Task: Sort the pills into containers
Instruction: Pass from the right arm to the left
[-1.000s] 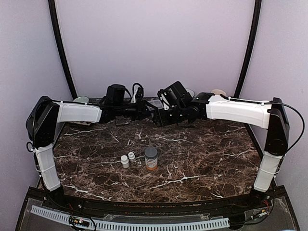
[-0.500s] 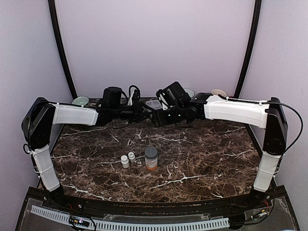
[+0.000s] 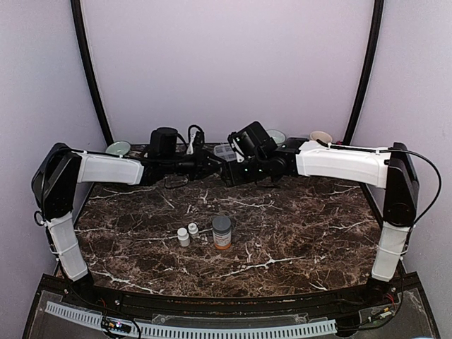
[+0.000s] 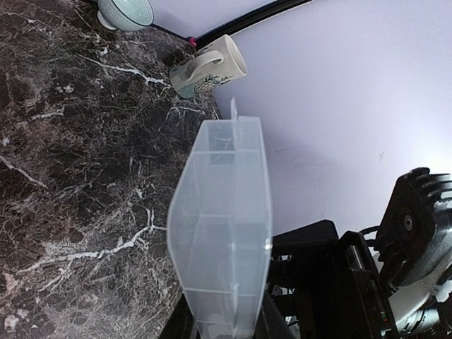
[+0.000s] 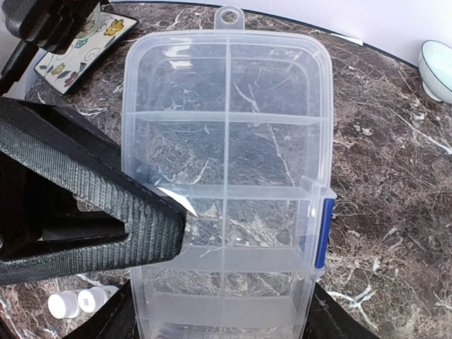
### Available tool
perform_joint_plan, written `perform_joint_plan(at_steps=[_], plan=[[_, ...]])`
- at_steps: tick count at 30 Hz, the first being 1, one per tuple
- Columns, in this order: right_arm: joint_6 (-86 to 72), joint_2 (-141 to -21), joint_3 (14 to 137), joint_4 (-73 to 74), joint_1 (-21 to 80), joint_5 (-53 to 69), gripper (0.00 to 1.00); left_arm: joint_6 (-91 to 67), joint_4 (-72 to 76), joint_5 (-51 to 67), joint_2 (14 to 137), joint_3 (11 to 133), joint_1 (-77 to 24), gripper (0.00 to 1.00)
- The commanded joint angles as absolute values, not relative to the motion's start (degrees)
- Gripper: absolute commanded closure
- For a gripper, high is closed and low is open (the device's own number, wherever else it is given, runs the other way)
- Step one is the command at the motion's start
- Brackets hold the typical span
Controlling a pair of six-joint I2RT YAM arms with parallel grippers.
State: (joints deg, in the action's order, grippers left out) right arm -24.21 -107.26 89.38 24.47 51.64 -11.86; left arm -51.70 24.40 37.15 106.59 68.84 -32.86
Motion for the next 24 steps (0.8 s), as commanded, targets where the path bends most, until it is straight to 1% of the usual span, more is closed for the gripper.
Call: perform_joint_plan(at_steps=[1, 3, 6, 7, 9, 13, 16, 24], plan=[[-23.9, -106.5, 91.5, 22.7, 51.7, -11.2, 0.67, -50.8, 29.9, 40.8, 105.0, 66.4, -31.7, 0.97], [-23.8, -105.7, 91.1, 22.5, 51.6, -10.9, 0.51, -52.2, 34.0, 42.0, 105.5, 65.2, -30.9, 1.0], [-23.5, -104.2, 90.1, 22.3, 51.4, -10.8, 0.32, -54.1, 39.6, 46.9, 106.4, 64.2, -29.5, 1.0], [-23.5, -103.5, 89.6, 22.2, 51.2, -10.6, 0.28, -54.3, 40.8, 48.0, 106.6, 64.1, -29.2, 1.0], [-23.5, -102.0, 88.1, 21.5, 50.7, -10.1, 0.23, -54.5, 42.9, 50.5, 106.9, 64.1, -28.6, 1.0], [-24.6, -97.8, 84.0, 18.7, 49.1, -7.2, 0.2, -56.1, 47.6, 55.3, 108.0, 64.1, -27.2, 1.0], [-25.4, -94.7, 81.6, 16.8, 47.9, -5.3, 0.19, -60.3, 54.4, 58.5, 109.5, 63.2, -26.1, 1.0], [-27.8, -88.4, 76.3, 12.6, 44.1, 1.9, 0.19, -69.2, 66.9, 65.2, 114.5, 63.8, -25.1, 1.0]])
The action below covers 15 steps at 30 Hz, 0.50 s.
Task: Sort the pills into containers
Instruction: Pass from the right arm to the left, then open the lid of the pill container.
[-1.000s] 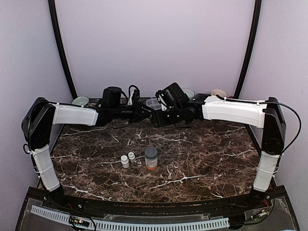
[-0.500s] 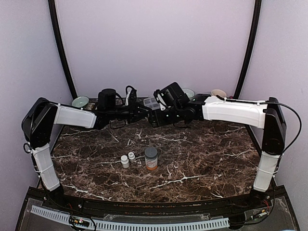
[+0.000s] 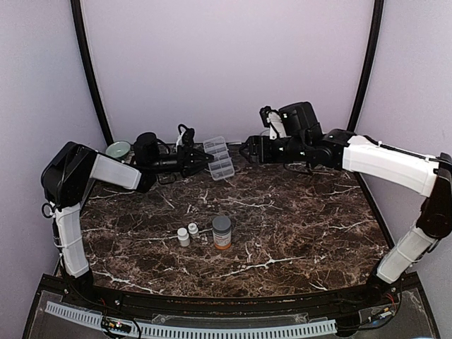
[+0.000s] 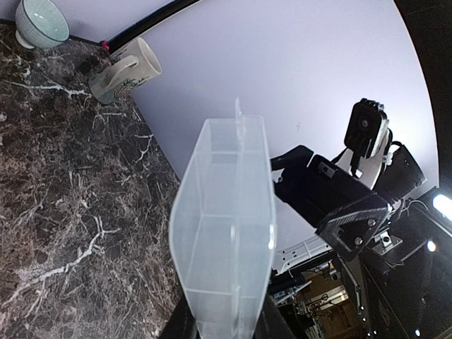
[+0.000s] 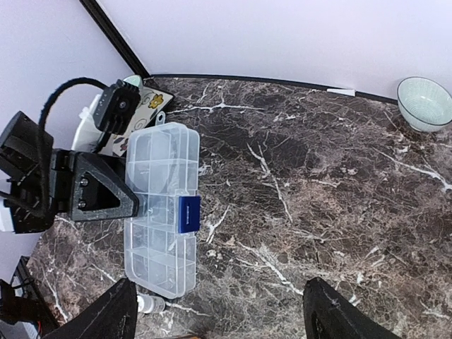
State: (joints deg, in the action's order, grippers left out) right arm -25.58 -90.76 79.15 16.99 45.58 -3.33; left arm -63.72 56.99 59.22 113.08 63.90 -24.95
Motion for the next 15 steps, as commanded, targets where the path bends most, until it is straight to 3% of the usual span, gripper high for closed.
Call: perform_joint_plan(at_steps=[1, 15], plan=[[-28.3, -88.1, 75.5, 11.7, 43.3, 3.9, 0.19, -71.0, 69.2, 66.1, 115.2, 64.1, -25.1, 1.0], [-41.7, -90.9, 67.6, -10.0, 36.0, 31.6, 0.28, -97.6, 99.7, 73.1, 124.2, 69.8, -25.2, 1.0]])
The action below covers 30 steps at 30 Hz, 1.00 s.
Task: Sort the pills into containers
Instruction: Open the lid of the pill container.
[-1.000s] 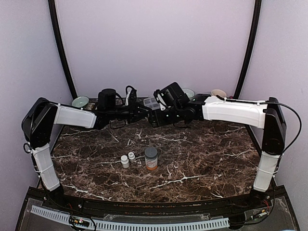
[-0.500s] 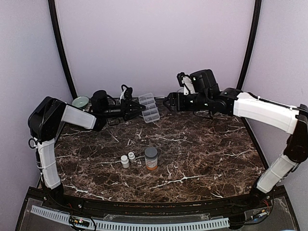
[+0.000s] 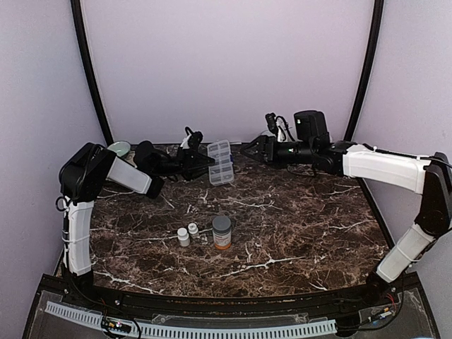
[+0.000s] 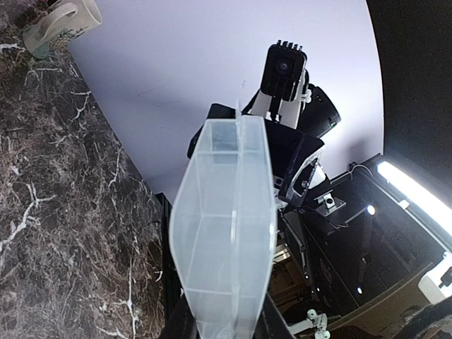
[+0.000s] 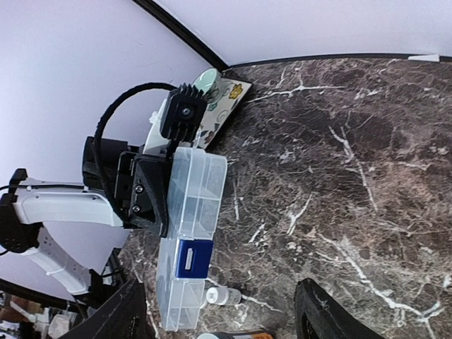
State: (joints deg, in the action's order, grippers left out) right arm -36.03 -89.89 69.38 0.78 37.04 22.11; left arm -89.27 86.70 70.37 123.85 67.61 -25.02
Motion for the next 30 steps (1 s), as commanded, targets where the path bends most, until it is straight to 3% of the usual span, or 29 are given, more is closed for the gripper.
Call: perform_joint_plan(at_steps=[1, 13, 24, 30], plan=[[-42.3, -92.2, 67.6, -10.8, 36.0, 32.7, 0.28, -97.7, 99.7, 73.4, 124.2, 69.9, -25.2, 1.0], [-47.9, -97.2, 67.9, -18.3, 36.0, 37.7, 0.36, -99.6, 99.6, 75.5, 125.2, 72.4, -25.3, 1.0], [-51.5, -99.6, 69.1, -21.8, 36.2, 40.8, 0.52, -100.2, 99.6, 75.6, 126.2, 73.8, -25.4, 1.0], [-53.4, -100.3, 68.9, -23.8, 36.9, 41.3, 0.54, -100.7, 99.6, 76.1, 126.6, 75.1, -25.6, 1.0]])
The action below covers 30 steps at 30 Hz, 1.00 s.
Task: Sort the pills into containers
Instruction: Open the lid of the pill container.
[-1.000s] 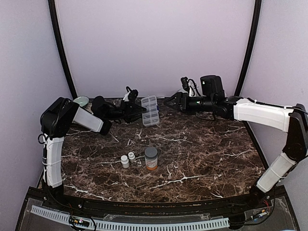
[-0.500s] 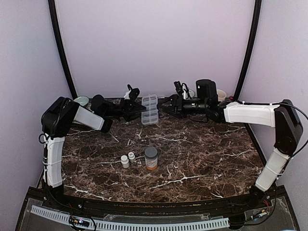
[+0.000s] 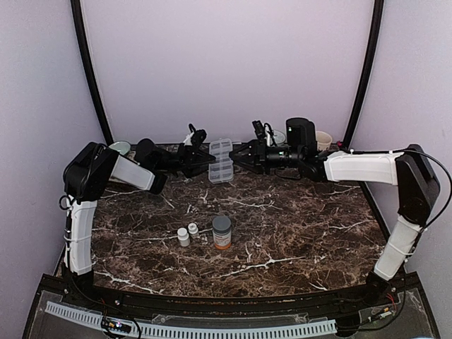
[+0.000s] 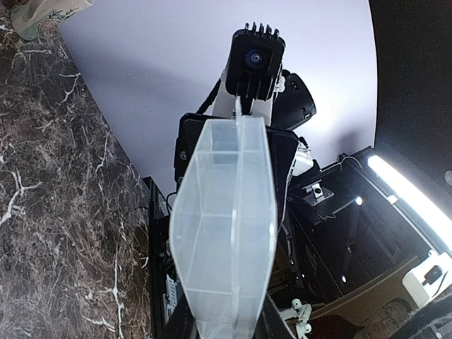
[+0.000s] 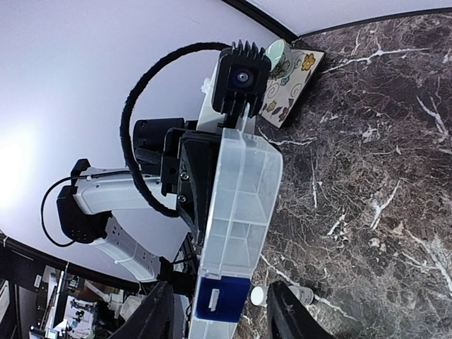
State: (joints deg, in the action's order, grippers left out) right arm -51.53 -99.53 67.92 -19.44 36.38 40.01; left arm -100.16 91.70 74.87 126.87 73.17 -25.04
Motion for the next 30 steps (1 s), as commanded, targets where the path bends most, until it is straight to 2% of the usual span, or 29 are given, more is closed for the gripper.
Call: perform_joint_plan(at_steps=[1, 22, 30], plan=[[-53.8, -100.2, 68.7, -24.3, 37.0, 41.3, 0.56, -100.8, 99.6, 76.2, 126.6, 75.3, -25.6, 1.0], [-51.9, -97.8, 67.8, -20.3, 37.3, 39.6, 0.93, -100.7, 99.3, 75.7, 126.5, 74.6, -26.0, 1.0], [-48.7, -97.4, 69.3, -13.8, 37.3, 37.5, 0.97, -100.0, 98.3, 75.6, 126.4, 74.1, -25.8, 1.0]])
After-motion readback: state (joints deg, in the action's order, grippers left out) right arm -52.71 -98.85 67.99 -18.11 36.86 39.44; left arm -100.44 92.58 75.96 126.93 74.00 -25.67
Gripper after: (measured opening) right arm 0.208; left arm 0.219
